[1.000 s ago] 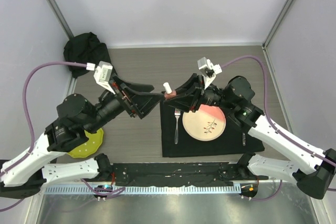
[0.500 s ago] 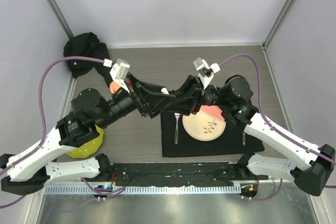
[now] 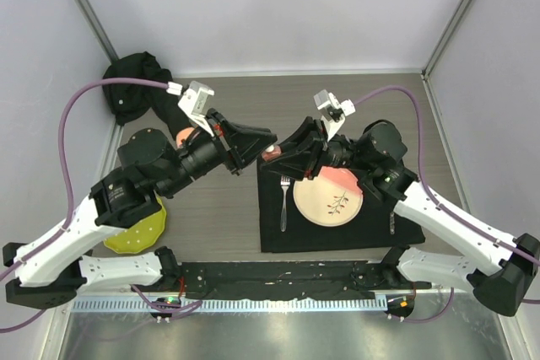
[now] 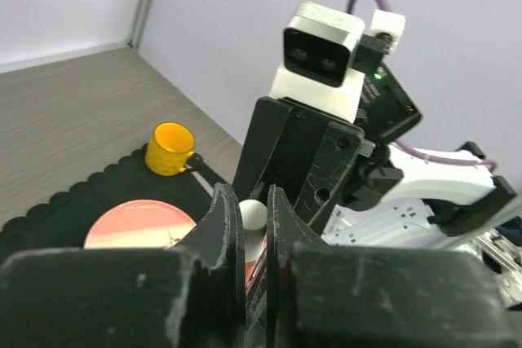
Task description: Paint the nails
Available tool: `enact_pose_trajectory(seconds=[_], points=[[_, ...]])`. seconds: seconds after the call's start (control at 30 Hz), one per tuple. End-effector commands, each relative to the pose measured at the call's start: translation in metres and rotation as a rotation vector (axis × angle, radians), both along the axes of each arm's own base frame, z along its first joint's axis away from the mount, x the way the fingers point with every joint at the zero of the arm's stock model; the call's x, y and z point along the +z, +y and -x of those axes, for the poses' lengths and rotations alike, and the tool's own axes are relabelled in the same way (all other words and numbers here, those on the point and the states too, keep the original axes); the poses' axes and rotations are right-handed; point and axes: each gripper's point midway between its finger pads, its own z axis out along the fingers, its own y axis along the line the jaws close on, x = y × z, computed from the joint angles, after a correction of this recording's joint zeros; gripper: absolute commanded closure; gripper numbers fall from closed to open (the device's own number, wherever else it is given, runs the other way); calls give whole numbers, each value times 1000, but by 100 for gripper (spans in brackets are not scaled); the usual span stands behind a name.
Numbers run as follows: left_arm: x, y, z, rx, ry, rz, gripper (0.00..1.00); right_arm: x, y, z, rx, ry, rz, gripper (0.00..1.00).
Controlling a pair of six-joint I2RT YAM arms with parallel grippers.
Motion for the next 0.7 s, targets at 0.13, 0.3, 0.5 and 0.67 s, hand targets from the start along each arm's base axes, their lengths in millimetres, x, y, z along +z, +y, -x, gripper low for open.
enact_pose_trajectory(seconds=[0.13,0.3,0.5,0.67], points=[[-2,10,-44,266,93,-4,100,0,-30,-86,-836,-1,148,99],[-27,16,-78,544,212,-66,100,-1,-40,-91,-1105,-95,295,99],[-12,3,-75,485,194,-8,100,-1,-24,-80,-999,-171,267,99],[-1,3,-62,405,188,56,92,7,-16,-61,-867,-216,202,99]])
